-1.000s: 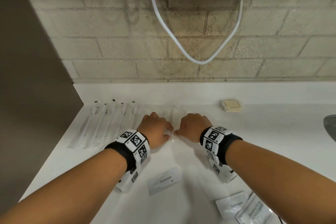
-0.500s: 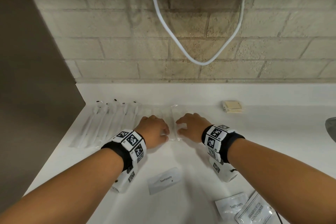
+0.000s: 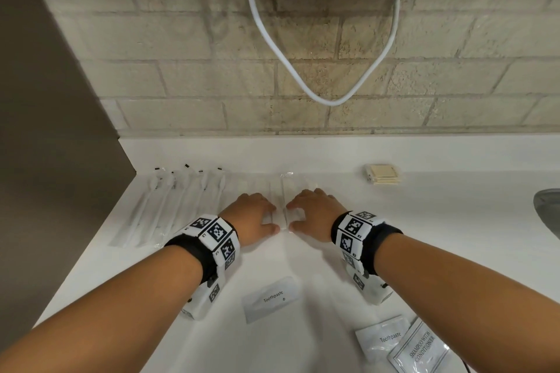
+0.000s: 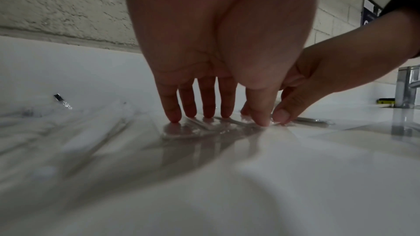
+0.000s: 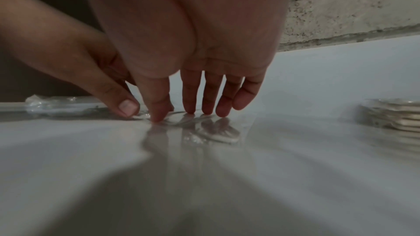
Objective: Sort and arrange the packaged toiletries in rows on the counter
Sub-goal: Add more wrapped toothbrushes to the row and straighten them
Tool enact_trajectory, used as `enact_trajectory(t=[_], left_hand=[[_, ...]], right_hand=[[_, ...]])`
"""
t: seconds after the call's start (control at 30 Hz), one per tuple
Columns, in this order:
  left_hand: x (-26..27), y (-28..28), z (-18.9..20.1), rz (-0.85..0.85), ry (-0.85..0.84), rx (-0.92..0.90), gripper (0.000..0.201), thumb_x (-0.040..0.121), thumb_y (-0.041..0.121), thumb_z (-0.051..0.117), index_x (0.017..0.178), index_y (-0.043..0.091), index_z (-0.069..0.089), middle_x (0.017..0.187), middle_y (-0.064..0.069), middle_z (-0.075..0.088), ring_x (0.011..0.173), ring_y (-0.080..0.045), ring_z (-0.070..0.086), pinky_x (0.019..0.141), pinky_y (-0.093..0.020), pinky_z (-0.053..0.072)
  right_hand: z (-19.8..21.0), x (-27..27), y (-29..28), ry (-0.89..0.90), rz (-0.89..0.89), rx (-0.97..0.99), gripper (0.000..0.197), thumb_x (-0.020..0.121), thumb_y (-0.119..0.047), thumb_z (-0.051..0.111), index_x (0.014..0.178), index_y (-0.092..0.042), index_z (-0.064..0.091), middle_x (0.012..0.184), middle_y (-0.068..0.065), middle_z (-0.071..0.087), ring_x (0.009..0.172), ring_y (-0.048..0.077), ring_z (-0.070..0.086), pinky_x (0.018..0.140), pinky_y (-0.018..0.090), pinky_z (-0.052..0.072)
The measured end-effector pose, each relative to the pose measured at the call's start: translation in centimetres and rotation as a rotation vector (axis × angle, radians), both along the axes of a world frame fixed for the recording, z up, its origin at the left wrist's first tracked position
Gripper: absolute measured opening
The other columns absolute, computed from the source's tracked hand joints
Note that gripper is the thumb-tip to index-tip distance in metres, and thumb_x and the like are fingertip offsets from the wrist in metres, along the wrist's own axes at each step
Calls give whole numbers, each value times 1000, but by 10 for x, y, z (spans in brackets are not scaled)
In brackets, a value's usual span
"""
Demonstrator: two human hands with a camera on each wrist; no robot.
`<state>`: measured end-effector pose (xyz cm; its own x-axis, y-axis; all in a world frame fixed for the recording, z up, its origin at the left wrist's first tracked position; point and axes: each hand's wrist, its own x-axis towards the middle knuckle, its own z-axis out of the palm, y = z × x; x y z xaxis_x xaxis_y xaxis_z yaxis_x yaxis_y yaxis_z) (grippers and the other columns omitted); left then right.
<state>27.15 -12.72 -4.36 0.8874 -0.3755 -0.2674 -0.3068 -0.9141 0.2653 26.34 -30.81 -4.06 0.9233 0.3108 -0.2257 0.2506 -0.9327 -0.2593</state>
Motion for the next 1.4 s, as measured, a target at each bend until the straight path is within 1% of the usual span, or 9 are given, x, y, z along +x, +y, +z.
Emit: enact_trajectory(t=[0.37, 0.5, 0.6, 0.7, 0.9, 1.03, 1.17, 1.23, 1.4], left_hand=[[0, 6, 4, -14, 11, -1, 54, 87, 46, 59, 136, 23, 51, 143, -1, 46, 132, -24, 42, 110, -38, 34], [1, 6, 6, -21, 0, 4, 58, 89, 47, 56, 141, 23, 46, 149, 0, 40, 138, -24, 32, 114, -38, 29], [0, 1, 8, -31, -19, -27, 59, 91, 47, 54, 144, 25, 40, 153, 3, 35, 142, -22, 24, 117, -37, 23], [0, -10, 7, -69, -40, -43, 58, 91, 46, 54, 143, 26, 41, 153, 3, 36, 142, -21, 25, 118, -34, 20], [-3, -31, 1, -111, 5, 12, 55, 92, 44, 53, 143, 25, 43, 154, -1, 33, 143, -23, 25, 117, -40, 24], [-3, -33, 2, -110, -1, 4, 53, 91, 40, 55, 141, 23, 45, 153, -1, 36, 140, -25, 32, 115, -37, 27], [-3, -33, 2, -82, -28, -33, 56, 88, 40, 59, 140, 23, 46, 149, 1, 41, 135, -23, 39, 111, -38, 34], [-4, -33, 2, -71, -36, -38, 58, 88, 41, 59, 141, 23, 44, 148, 1, 42, 135, -23, 39, 111, -38, 35], [-5, -34, 2, -81, -17, -35, 54, 90, 38, 58, 140, 21, 47, 147, -2, 44, 135, -25, 40, 113, -35, 32]], right_hand=[[-1, -3, -1, 2, -36, 38, 53, 88, -42, 54, 139, -30, 45, 143, -6, 44, 131, 23, 36, 108, 37, 32], [7, 3, -12, -31, -158, 131, 40, 91, -29, 51, 130, -28, 50, 137, -2, 47, 130, 22, 38, 108, 36, 34], [13, 9, -26, 8, -217, 40, 44, 85, -23, 55, 128, -31, 50, 136, -4, 45, 128, 22, 39, 105, 36, 36], [12, 8, -37, 135, -211, -39, 62, 77, -27, 62, 135, -38, 44, 141, -5, 40, 131, 25, 38, 105, 38, 38], [9, 3, -37, 140, -86, -102, 56, 94, -36, 48, 148, -33, 31, 157, -3, 23, 141, 27, 22, 114, 45, 28], [6, 0, -34, 125, -86, -100, 58, 95, -42, 44, 149, -35, 25, 157, -4, 22, 142, 27, 20, 114, 46, 28], [5, -3, -36, 116, -110, -10, 70, 91, -50, 48, 152, -31, 19, 159, -5, 18, 144, 28, 19, 115, 45, 26], [7, -2, -39, 133, -92, -29, 74, 89, -50, 52, 152, -30, 18, 159, -6, 17, 145, 27, 18, 116, 44, 25], [7, -3, -40, 129, -49, -110, 67, 91, -50, 50, 150, -29, 26, 158, -4, 23, 142, 26, 22, 115, 43, 27]])
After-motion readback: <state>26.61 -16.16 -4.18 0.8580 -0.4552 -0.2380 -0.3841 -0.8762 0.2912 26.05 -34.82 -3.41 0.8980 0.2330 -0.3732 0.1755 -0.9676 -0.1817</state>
